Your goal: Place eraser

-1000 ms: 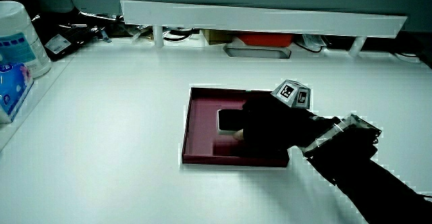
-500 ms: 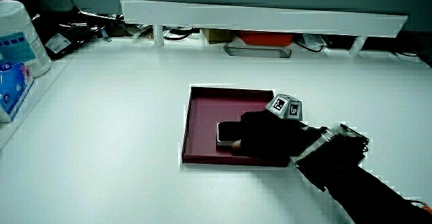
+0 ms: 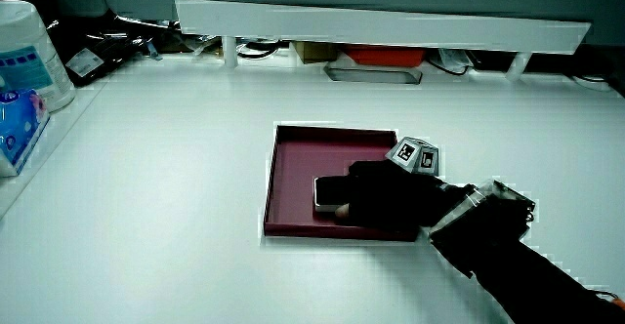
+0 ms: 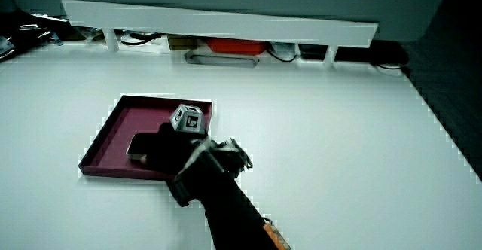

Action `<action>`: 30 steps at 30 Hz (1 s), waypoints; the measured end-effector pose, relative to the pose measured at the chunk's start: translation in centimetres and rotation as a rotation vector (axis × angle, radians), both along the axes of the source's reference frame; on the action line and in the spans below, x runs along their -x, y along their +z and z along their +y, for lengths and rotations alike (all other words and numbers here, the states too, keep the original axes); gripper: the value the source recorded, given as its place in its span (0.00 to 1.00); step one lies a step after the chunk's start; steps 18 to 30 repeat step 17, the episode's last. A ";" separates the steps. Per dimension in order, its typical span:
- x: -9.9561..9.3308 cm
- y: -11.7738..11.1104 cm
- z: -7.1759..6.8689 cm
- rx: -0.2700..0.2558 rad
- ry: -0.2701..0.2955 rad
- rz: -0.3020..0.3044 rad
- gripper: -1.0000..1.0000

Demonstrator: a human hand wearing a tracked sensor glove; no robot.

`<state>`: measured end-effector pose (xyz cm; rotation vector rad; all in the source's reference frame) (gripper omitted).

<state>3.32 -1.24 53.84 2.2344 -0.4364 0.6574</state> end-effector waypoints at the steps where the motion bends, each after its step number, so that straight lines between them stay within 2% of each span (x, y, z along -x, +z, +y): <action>1: -0.2 0.1 0.0 0.010 0.008 -0.015 0.17; 2: -0.4 -0.1 -0.1 0.022 0.009 -0.029 0.16; 5: -1.0 -1.3 -0.2 0.014 0.006 -0.082 0.10; 6: -1.4 -1.8 -0.2 0.001 0.016 -0.079 0.09; 8: -2.0 -2.7 -0.3 0.005 -0.001 -0.125 0.05; 9: -2.5 -1.6 -0.4 0.038 -0.022 -0.241 0.03; 10: -2.9 -2.5 -0.5 0.064 -0.013 -0.251 0.02; 11: -3.4 -3.0 -0.6 0.066 -0.019 -0.265 0.00; 12: -3.9 -3.3 -0.7 0.063 -0.032 -0.304 0.00; 13: -4.4 -4.6 -0.6 0.124 -0.008 -0.301 0.00; 14: -5.0 -4.8 -0.6 0.104 -0.016 -0.346 0.00; 15: -5.6 -5.8 -0.5 0.155 0.009 -0.337 0.00; 16: -6.1 -6.6 -0.3 0.202 0.047 -0.427 0.00; 17: -6.8 -7.1 -0.4 0.164 0.016 -0.377 0.00; 30: -6.8 -7.1 -0.4 0.164 0.016 -0.377 0.00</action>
